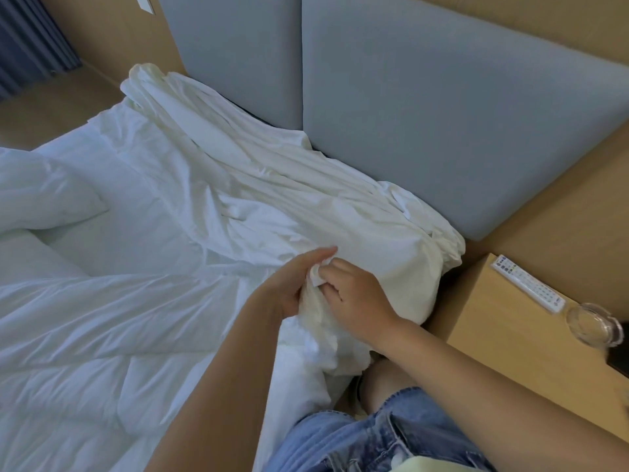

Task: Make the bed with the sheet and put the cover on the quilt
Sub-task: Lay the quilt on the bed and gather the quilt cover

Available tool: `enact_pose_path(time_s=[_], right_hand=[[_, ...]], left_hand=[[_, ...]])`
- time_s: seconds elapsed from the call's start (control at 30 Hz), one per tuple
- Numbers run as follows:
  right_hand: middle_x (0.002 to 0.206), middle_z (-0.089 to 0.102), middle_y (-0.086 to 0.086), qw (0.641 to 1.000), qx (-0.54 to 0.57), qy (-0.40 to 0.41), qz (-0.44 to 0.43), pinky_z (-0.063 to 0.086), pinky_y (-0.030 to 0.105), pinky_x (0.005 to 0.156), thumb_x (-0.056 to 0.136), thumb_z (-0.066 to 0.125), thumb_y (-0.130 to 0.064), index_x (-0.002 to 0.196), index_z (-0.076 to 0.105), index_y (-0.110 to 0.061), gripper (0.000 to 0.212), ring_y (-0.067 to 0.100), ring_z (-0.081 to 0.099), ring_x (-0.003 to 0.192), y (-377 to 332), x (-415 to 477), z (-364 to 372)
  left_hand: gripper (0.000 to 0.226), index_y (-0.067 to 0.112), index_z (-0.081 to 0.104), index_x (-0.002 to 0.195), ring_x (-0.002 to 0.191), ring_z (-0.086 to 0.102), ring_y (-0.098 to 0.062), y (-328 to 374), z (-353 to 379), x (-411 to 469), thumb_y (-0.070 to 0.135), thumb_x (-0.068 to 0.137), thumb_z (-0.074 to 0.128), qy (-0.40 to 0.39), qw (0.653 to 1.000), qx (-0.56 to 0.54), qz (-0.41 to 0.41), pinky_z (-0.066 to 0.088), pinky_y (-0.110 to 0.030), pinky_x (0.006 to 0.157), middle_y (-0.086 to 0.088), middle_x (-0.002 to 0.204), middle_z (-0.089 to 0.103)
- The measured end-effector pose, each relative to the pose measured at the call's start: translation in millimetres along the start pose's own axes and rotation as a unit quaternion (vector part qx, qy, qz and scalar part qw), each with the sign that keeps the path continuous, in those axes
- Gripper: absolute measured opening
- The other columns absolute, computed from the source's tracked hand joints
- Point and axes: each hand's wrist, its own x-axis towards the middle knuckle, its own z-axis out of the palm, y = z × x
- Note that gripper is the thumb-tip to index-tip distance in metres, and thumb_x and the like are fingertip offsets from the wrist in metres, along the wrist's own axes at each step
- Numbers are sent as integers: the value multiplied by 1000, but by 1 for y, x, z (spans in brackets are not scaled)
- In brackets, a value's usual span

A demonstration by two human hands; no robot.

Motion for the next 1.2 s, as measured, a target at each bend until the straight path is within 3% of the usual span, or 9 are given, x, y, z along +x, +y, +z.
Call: enact_pose_path(time_s=[0.07, 0.17, 0.33, 0.4, 0.53, 0.7, 0.9, 1.07, 1.2], right_hand=[[85, 47, -8, 998, 36, -54, 9, 37, 18, 67, 88, 43, -20, 95, 66, -4, 29, 4, 43, 76, 5, -3, -2], [99, 47, -8, 994, 90, -13, 63, 35, 10, 82, 83, 55, -15, 115, 65, -7, 34, 7, 49, 93, 17, -9, -9], [120, 48, 5, 985, 43, 38, 161, 30, 19, 95, 85, 57, -3, 127, 53, -9, 43, 23, 44, 115, 46, 6, -28], [120, 51, 6, 987, 25, -32, 153, 34, 29, 100, 85, 57, -5, 126, 56, -11, 42, 23, 44, 114, 52, 13, -30], [98, 59, 1, 983, -3, -137, 119, 44, 38, 85, 92, 52, -13, 110, 66, -14, 22, 23, 56, 97, 55, 16, -29], [91, 64, 11, 994, 22, -32, 100, 45, 31, 74, 91, 53, -3, 95, 68, 0, 16, 25, 60, 84, 49, 20, -32], [71, 59, 5, 998, 1, 52, -18, 40, 22, 60, 84, 45, -13, 78, 66, -3, 25, 11, 50, 67, 34, 13, -33], [82, 58, -2, 992, 113, 21, 61, 41, 13, 72, 85, 49, -18, 89, 68, -5, 23, 7, 52, 80, 46, 0, -33], [101, 49, -8, 980, 83, 97, 155, 33, 6, 83, 84, 56, -7, 105, 65, -7, 23, 11, 49, 100, 73, 1, -41]], left_hand=[[18, 8, 64, 72, 66, 62, -19, 7, -2, 0, 13, 88, 57, 91, 987, 109, 72, 50, -29, 66, -6, 67, 63], [12, 7, 64, 80, 70, 65, -20, 19, 0, 3, 3, 88, 56, 148, 970, -17, 191, 53, -30, 68, -5, 72, 68], [55, 6, 76, 89, 83, 70, -25, 11, 14, -1, 44, 97, 37, -61, 934, -321, 141, 55, -35, 79, -13, 91, 72], [61, 9, 74, 102, 96, 67, -28, -7, 22, -4, 60, 84, 46, -59, 949, -301, 78, 48, -42, 93, -14, 108, 69], [19, 2, 69, 87, 72, 63, -25, -15, 24, -4, 17, 80, 60, 19, 991, -131, -19, 49, -34, 71, -13, 78, 66], [11, 5, 65, 87, 74, 61, -24, 3, 21, 9, 12, 88, 56, 149, 985, -74, 40, 50, -32, 67, -11, 81, 64], [53, 2, 71, 97, 87, 69, -26, 7, 24, 21, 51, 79, 62, 1, 995, -90, -38, 51, -36, 82, -15, 91, 71], [15, 4, 66, 76, 66, 64, -21, 21, 33, 33, 6, 86, 55, 68, 994, 86, -7, 51, -29, 63, -11, 75, 66], [9, 4, 64, 82, 72, 63, -21, 34, 41, 42, 4, 88, 57, 136, 985, -10, 102, 51, -31, 69, -10, 80, 65]])
